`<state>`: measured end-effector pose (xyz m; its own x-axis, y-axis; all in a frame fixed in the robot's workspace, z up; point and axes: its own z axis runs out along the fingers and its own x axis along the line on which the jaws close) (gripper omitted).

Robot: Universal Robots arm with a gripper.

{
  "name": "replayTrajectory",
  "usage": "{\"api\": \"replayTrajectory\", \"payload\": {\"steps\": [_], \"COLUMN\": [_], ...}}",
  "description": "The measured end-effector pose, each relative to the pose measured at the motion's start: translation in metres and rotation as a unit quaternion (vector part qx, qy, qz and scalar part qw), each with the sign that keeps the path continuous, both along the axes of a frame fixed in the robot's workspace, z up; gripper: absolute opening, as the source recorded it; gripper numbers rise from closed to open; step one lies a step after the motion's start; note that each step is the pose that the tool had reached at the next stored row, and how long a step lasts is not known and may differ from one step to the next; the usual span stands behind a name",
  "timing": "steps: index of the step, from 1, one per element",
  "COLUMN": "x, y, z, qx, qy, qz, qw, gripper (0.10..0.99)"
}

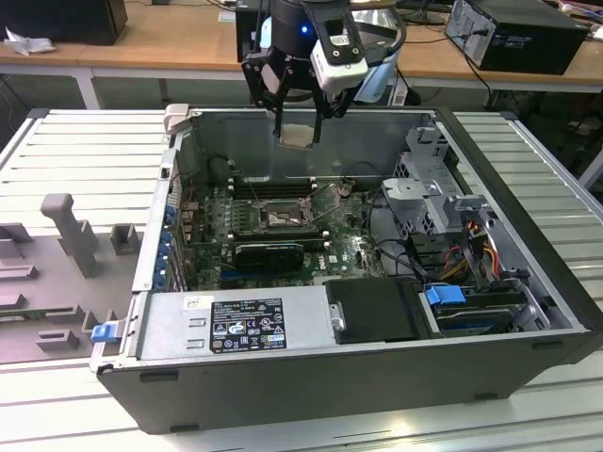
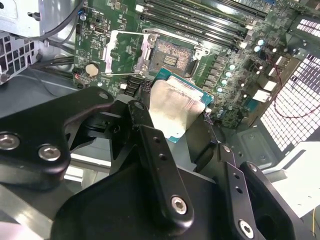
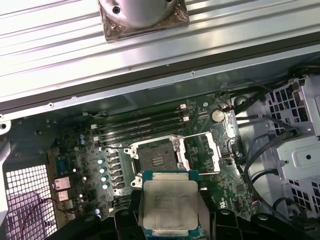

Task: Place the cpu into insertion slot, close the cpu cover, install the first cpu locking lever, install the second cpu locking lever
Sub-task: 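Place the cpu into insertion slot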

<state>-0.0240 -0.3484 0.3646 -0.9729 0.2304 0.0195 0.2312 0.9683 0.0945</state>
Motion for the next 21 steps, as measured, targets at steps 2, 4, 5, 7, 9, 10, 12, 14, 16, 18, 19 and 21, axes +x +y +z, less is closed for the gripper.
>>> {"api": "replayTrajectory", "payload": {"steps": [2, 4, 5, 7, 9, 10, 12, 14, 16, 18, 19, 21], "x": [0.0000, 0.0000, 0.0000, 0.0000, 0.0000, 0.0000, 0.0000, 0.0000, 0.0000, 0.0000, 0.0000, 0.0000], "y": [0.0000, 0.0000, 0.0000, 0.0000, 0.0000, 0.0000, 0.0000, 0.0000, 0.0000, 0.0000, 0.0000, 0.0000], "z": [0.0000, 0.0000, 0.0000, 0.0000, 0.0000, 0.0000, 0.0000, 0.0000, 0.0000, 0.0000, 0.0000, 0.0000], "qx": [0.0000, 0.0000, 0.0000, 0.0000, 0.0000, 0.0000, 0.0000, 0.0000, 0.0000, 0.0000, 0.0000, 0.0000], "qy": [0.0000, 0.0000, 0.0000, 0.0000, 0.0000, 0.0000, 0.0000, 0.0000, 0.0000, 0.0000, 0.0000, 0.0000], "qz": [-0.004, -0.007, -0.008, -0.012, -0.015, -0.017, -0.019, -0.022, -0.024, -0.028, -0.029, -0.033], "qw": [1.0000, 1.0000, 1.0000, 0.9999, 0.9999, 0.9999, 0.9998, 0.9998, 0.9997, 0.9996, 0.9996, 0.9995], "gripper": [0.529, 0.529, 0.529, 0.529, 0.529, 0.529, 0.529, 0.529, 0.529, 0.529, 0.529, 0.529]}}
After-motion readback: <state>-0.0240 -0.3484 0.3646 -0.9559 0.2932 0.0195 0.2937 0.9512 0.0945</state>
